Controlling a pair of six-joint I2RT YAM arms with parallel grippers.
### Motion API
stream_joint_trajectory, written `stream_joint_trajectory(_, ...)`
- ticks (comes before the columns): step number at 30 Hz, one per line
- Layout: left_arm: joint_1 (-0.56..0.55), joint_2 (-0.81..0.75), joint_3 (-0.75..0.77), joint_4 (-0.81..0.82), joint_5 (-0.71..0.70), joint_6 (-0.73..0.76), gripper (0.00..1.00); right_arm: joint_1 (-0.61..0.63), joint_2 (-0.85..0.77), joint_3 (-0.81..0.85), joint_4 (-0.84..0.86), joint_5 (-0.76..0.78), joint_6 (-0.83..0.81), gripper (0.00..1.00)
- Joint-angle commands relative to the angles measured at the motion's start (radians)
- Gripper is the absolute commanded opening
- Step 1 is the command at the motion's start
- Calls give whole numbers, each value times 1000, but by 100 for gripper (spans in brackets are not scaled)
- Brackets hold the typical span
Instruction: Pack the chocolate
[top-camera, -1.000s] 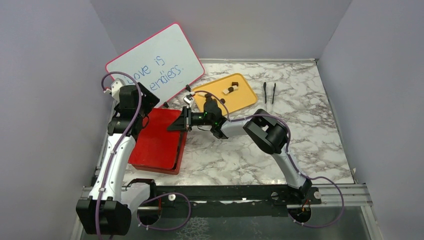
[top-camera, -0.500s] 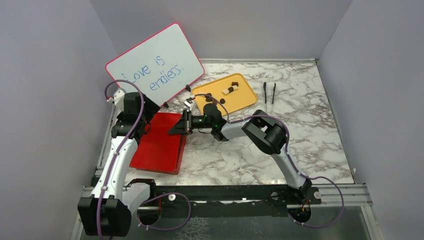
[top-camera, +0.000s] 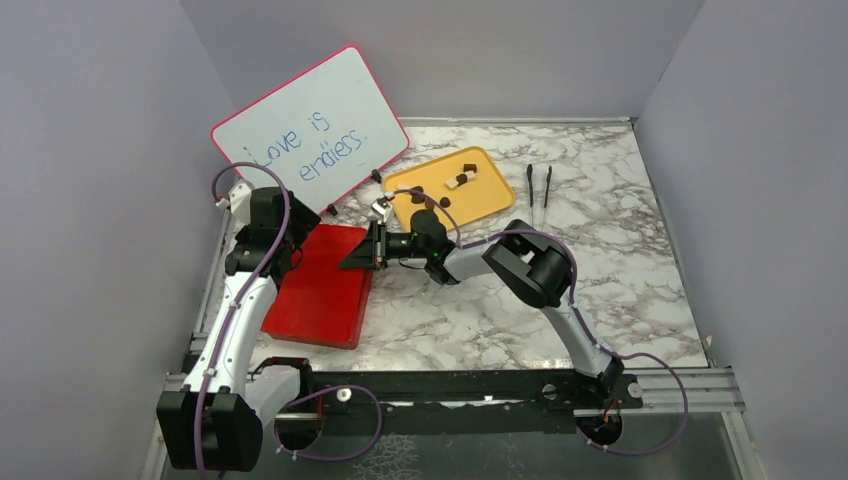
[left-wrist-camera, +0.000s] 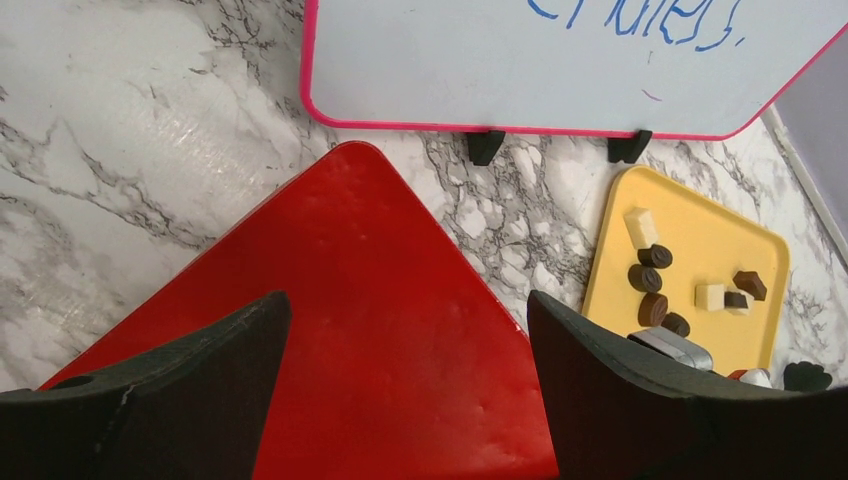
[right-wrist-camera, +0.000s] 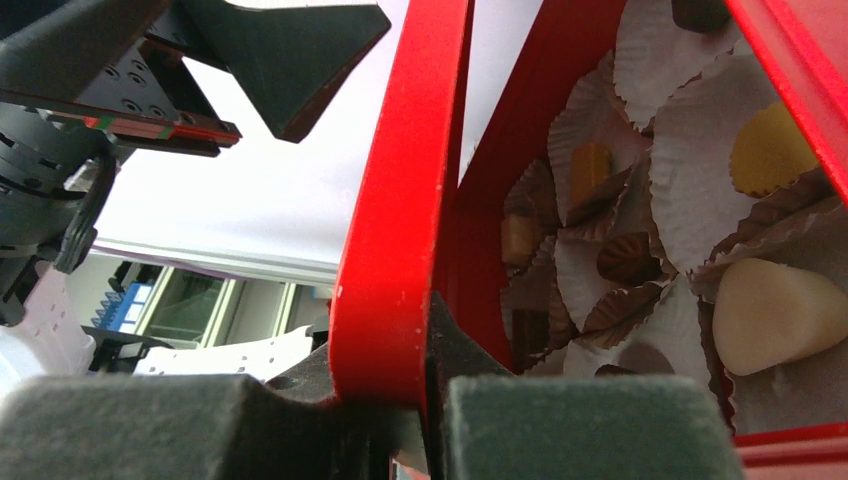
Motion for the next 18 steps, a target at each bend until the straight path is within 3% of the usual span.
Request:
stream_joint_trajectory(1, 6, -7, -14, 32, -10, -1, 88, -10, 18, -19, 99, 32, 10, 9)
stream_joint_trajectory(18, 7, 32, -52, 44, -89, -42, 83, -34, 44, -77, 159, 71, 23, 9)
